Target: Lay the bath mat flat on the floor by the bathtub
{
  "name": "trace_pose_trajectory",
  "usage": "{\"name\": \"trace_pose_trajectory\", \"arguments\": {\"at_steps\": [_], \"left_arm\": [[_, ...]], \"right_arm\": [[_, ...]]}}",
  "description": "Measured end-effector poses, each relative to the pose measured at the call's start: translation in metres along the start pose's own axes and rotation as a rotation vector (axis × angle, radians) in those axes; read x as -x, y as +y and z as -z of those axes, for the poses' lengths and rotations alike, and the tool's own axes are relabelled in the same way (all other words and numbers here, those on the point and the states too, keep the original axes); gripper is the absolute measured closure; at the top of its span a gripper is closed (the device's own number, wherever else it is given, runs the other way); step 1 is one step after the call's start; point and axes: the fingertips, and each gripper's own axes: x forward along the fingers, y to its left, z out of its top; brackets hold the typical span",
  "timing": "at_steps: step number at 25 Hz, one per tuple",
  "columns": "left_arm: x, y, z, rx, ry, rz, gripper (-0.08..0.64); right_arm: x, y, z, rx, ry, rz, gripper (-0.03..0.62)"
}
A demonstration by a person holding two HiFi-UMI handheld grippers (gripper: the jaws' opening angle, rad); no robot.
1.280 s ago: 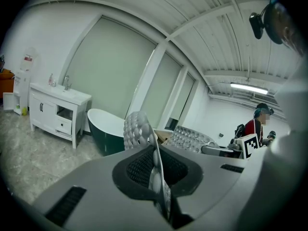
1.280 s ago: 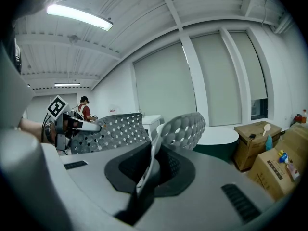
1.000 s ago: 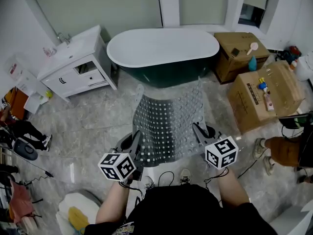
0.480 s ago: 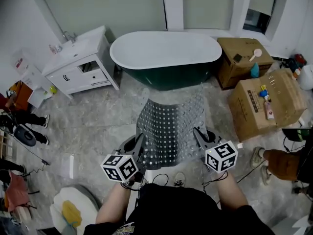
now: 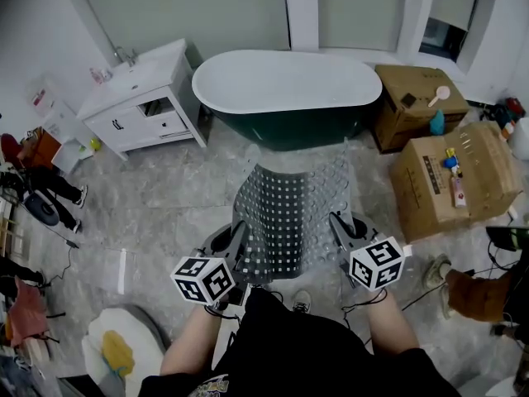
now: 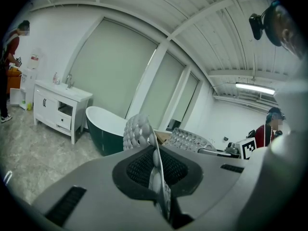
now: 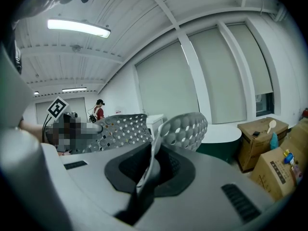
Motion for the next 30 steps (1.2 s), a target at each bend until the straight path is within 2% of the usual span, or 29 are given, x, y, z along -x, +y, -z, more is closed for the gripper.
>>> {"name": "trace_pose_trajectory", "arguments": {"at_steps": [6,12,20,30], "left_arm": [[-0.016,0.014,-0.005,0.009,-0.021,0.013,0.531],[-0.04,0.044,-0.019,0.019,-0.02,0.046,0.531],[-0.074,0.124,-0.056,0.036,-0.008,0.054,0.531],[-0.118,0.217,-0.096,0.027,0.013,0.027,0.531]], "right_arm": [[-0.014,-0.007,-0.004,0.042,0.004,0.01,0.559],[-0.046,-0.013,-0.011,0.068,0.018,0.042,0.558],[-0.129,-0.018,-0.03,0.048,0.046,0.084,0.56],[-0.239,-0.025,-0.035,0.042,0.101,0.072,0.559]]}}
